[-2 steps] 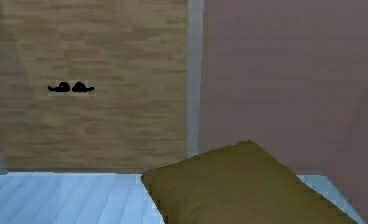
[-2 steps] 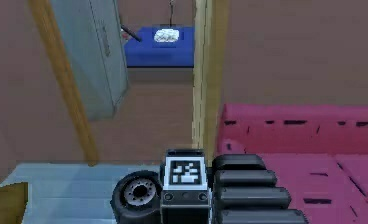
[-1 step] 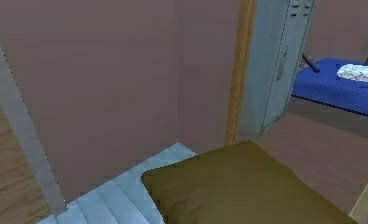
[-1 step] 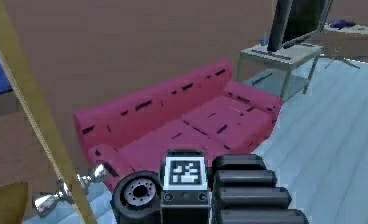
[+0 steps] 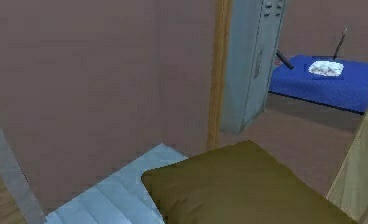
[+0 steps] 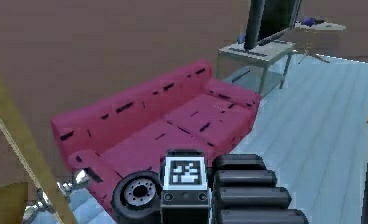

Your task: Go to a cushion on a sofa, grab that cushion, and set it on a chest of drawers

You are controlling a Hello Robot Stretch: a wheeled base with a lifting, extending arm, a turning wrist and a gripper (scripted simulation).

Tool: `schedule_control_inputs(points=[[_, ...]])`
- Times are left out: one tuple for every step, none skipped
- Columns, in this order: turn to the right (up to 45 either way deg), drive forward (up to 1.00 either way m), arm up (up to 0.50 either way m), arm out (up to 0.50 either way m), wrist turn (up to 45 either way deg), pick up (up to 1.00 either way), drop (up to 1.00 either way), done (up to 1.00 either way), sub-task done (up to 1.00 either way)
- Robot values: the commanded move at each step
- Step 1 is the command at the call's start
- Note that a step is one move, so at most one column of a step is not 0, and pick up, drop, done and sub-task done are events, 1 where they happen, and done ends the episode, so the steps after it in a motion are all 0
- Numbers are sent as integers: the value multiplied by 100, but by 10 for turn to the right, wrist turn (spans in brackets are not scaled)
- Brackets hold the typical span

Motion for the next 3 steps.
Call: schedule_control_inputs(points=[[0, 20, 0, 0, 0, 0, 0, 0, 0], [0, 25, 0, 0, 0, 0, 0, 0, 0], [390, 0, 0, 0, 0, 0, 0, 0, 0]])
